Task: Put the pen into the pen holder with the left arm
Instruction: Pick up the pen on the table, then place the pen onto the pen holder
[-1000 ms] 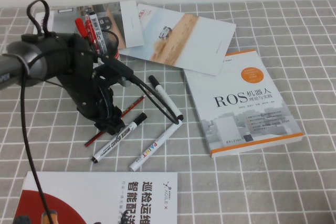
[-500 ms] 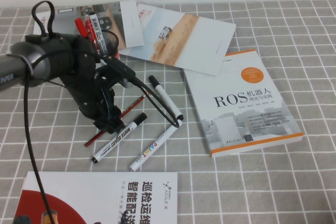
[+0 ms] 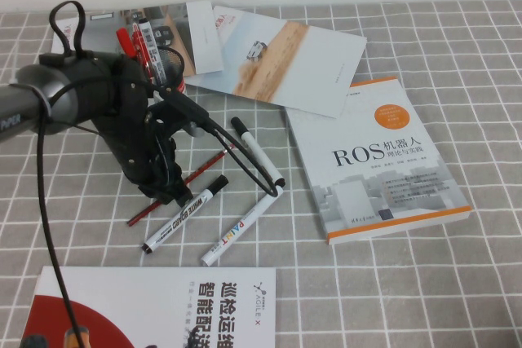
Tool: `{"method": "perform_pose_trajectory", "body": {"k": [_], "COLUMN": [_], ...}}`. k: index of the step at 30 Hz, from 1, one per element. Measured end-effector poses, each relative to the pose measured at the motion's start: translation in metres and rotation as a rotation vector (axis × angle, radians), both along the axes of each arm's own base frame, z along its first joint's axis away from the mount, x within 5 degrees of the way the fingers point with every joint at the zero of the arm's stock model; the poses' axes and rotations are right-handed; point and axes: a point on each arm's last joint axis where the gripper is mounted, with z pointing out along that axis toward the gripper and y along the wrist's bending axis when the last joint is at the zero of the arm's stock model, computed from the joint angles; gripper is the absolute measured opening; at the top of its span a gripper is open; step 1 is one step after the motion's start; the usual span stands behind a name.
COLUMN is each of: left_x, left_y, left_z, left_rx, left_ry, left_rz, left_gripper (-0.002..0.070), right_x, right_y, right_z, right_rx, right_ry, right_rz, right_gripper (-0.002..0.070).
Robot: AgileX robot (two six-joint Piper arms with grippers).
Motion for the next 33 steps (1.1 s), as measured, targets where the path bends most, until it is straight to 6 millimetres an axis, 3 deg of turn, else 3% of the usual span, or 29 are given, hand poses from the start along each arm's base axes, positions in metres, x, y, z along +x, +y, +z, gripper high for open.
{"method": "perform_pose_trajectory", "body": {"k": [9,19,24,33], "left_x": [-0.006,-0.030,-0.053,-0.086], "left_y": [0.003,0.007,-0.006,-0.025], "left_z": [0.011,0.081,0.119,0.153], "left_rx": [0.020,-0.033,-0.079,-0.166], "left_ry": [0.021,-0.082,-0.175,-0.261], "left_rz": [0.017,0.029,-0.010,-0.040], "left_gripper": [0.0022,0.0022,0.0022,0.0022], "right_x": [0.000,0.000,0.000,0.000], "right_y": [0.000,0.000,0.000,0.000], "right_z": [0.000,0.000,0.000,0.000], "right_rx": [0.000,0.000,0.000,0.000], "right_ry": [0.000,0.000,0.000,0.000], "right_rz": [0.000,0.000,0.000,0.000], "right_gripper": [-0.0015,-0.0015,-0.0015,-0.0015]}}
